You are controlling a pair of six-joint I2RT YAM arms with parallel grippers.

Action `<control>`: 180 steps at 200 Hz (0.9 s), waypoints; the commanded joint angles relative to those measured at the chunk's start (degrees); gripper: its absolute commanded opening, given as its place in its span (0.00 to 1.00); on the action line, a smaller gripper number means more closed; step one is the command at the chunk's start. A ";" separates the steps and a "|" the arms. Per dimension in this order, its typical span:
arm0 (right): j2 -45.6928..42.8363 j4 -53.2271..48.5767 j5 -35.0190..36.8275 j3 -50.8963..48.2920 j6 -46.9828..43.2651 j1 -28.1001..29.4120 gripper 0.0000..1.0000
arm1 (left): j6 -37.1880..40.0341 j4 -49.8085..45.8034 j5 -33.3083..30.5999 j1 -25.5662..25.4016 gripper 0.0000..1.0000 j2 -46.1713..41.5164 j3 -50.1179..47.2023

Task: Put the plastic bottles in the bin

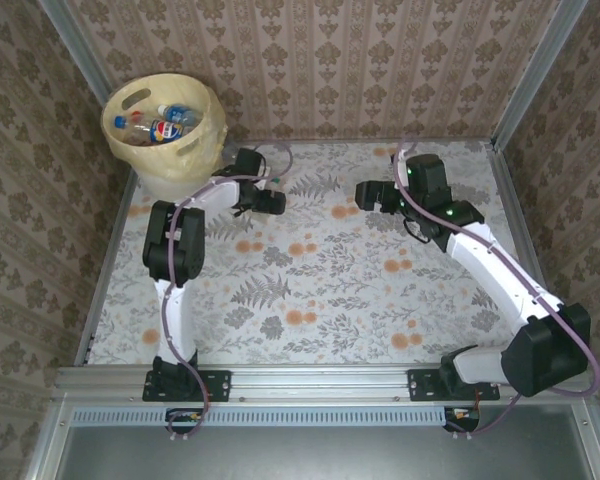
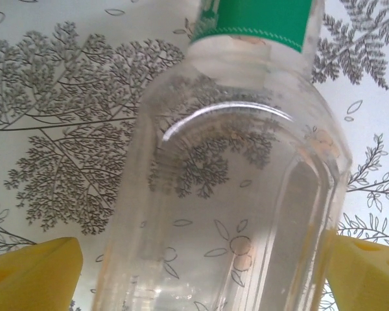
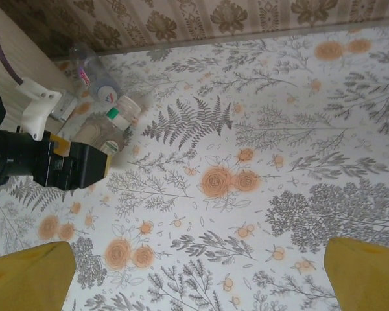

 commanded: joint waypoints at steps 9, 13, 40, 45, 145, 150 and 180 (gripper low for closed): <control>-3.96 18.14 -3.99 -8.30 5.62 -0.06 1.00 | 2.87 -2.20 -4.08 -1.11 0.91 1.28 1.41; -4.29 19.83 -4.15 -9.59 6.17 -0.05 1.00 | 2.92 -2.11 -4.18 -1.11 0.89 1.28 1.36; -5.02 28.19 -2.77 -16.19 9.99 -0.09 1.00 | 2.87 -2.35 -4.64 -1.54 0.79 1.44 1.23; -4.90 28.92 -2.65 -16.71 10.42 -0.10 1.00 | 2.87 -2.29 -4.79 -1.66 0.78 1.46 1.16; -2.55 34.00 -3.95 -18.00 9.14 0.40 1.00 | -2.79 -4.40 -5.98 -3.89 0.58 -6.02 -0.71; -2.51 33.98 -3.96 -17.94 8.51 0.45 1.00 | -2.92 -4.77 -5.77 -3.88 0.58 -6.69 -0.53; -2.42 33.39 -4.12 -16.43 5.67 0.45 1.00 | -3.92 -6.42 -4.32 -4.03 0.55 -11.07 0.17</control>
